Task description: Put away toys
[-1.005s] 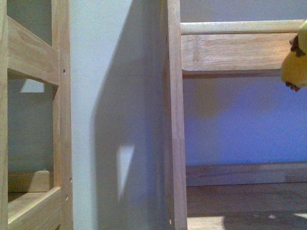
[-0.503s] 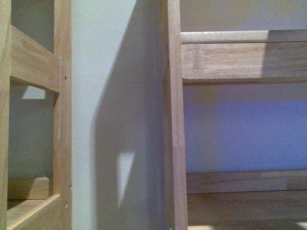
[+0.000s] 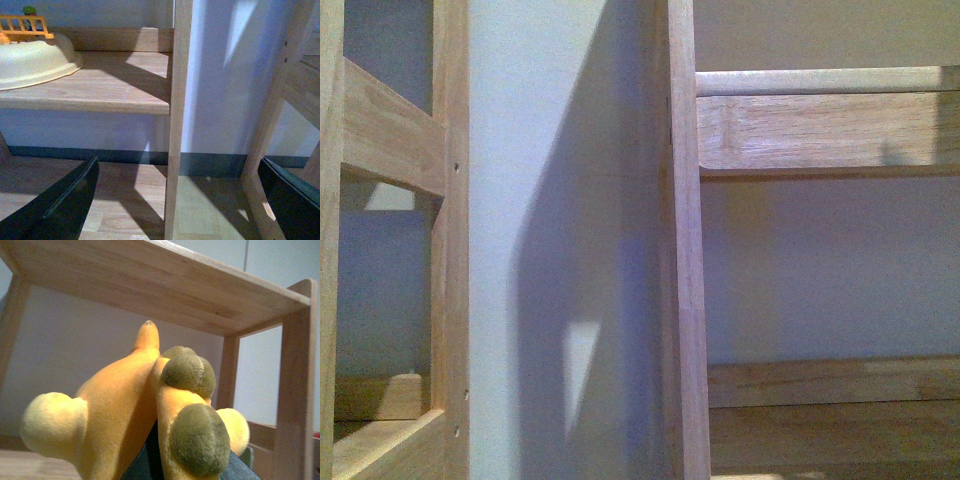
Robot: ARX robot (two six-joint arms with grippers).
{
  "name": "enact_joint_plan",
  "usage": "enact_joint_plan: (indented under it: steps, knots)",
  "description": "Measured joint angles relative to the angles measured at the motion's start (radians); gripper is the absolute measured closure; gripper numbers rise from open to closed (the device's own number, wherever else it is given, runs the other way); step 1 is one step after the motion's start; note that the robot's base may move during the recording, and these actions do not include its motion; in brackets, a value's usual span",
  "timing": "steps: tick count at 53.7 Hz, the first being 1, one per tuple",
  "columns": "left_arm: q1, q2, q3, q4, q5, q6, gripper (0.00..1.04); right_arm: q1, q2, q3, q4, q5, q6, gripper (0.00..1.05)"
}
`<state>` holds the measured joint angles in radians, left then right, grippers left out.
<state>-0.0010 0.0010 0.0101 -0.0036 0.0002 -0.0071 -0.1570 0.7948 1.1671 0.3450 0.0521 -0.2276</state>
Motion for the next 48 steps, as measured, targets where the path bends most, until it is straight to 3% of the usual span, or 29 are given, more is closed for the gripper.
enact_joint_plan:
  steps: [10, 21, 48]
  knots:
    - [0.0, 0.0, 0.0, 0.0, 0.0, 0.0, 0.06, -0.043, 0.134, 0.077, 0.025, -0.055, 0.147, 0.98]
    - [0.0, 0.0, 0.0, 0.0, 0.0, 0.0, 0.06, -0.034, 0.257, 0.156, 0.035, -0.071, 0.222, 0.98]
    - [0.0, 0.0, 0.0, 0.0, 0.0, 0.0, 0.06, 0.181, 0.533, 0.316, 0.093, -0.021, 0.259, 0.98]
